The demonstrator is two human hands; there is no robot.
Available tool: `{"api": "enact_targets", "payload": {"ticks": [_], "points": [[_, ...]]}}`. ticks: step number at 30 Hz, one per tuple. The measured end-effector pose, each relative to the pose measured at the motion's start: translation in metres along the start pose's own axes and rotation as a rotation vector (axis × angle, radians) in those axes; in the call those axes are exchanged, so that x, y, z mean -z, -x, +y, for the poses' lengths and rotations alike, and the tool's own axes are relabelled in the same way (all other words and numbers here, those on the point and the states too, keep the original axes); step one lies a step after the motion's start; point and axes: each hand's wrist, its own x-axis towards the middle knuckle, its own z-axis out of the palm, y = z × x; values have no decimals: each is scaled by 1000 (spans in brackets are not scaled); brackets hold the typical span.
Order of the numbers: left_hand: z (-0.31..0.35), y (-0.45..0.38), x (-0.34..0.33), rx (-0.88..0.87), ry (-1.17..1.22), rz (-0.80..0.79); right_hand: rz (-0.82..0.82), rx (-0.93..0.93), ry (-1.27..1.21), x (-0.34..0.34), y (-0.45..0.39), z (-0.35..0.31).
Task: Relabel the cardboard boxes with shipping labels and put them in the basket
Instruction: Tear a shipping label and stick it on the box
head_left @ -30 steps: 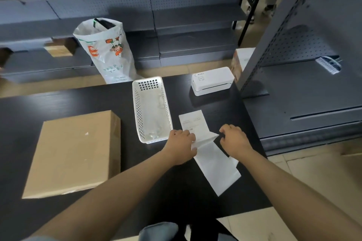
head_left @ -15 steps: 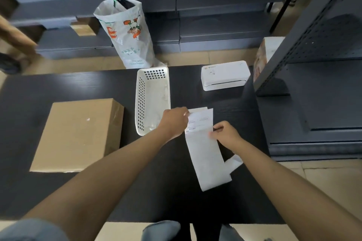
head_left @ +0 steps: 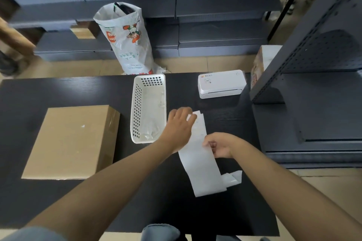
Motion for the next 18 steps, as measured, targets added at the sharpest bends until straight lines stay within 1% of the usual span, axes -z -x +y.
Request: {"api": "enact_targets", "payload": {"ticks": [2,5,7,18], "points": [[6,2,-3,-64,39,-79,-6,-29,-20,0,-1,1],[10,3,-7,-84,86,-228,24,-20,-12,-1,0,2],[10,4,-8,-81,82,-262,44,8,-7,0,0,2],[6,0,-6,-27,140,-168,10,161,103,0,4,4]]}}
